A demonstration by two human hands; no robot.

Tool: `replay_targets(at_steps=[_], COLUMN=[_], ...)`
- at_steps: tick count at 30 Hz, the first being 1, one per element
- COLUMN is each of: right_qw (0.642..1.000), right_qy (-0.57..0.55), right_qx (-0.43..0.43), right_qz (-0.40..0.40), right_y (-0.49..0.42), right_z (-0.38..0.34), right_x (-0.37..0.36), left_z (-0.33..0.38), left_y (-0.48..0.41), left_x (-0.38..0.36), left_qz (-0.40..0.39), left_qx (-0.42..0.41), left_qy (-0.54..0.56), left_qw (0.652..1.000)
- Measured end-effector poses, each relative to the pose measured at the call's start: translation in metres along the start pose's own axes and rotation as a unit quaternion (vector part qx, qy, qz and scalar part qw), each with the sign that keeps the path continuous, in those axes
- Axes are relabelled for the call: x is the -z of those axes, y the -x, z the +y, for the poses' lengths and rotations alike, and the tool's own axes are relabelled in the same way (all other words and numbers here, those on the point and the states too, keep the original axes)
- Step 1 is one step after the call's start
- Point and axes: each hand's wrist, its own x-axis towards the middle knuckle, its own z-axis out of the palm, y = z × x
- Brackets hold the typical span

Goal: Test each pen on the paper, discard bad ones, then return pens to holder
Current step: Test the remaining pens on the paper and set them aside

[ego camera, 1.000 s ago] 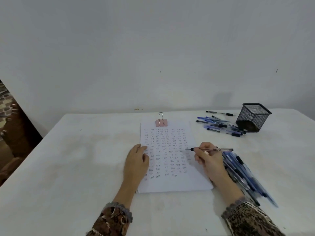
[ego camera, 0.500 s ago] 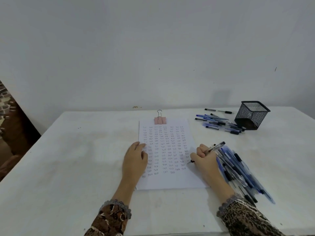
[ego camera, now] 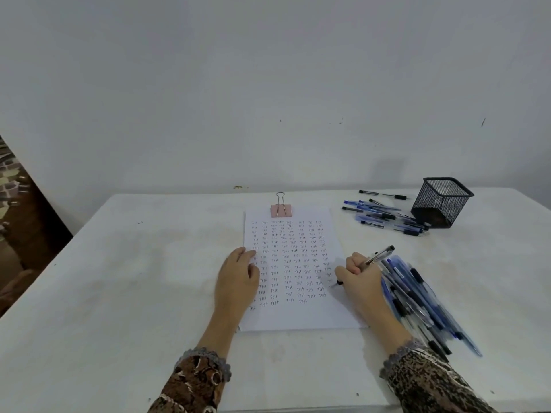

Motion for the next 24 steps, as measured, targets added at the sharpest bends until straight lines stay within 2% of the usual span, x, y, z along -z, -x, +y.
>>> replay_targets(at_steps=[14, 24], right_qw=[0.999, 0.999], right_qy=[0.048, 0.039], right_qx=[0.002, 0.007], right_qz=[0.001, 0.009], right_y=[0.0011, 0.0016], right_z=[-0.0030, -0.0029], right_x=[0.0032, 0.0031], left_z=[-0.0014, -0.0008], left_y=[-0.0004, 0.0008], left_x=[-0.0006, 0.0016], left_qz=[-0.003, -0.001], left_qx=[0.002, 0.000], left_qy=[0.012, 0.021], left_qw=[1.000, 1.000])
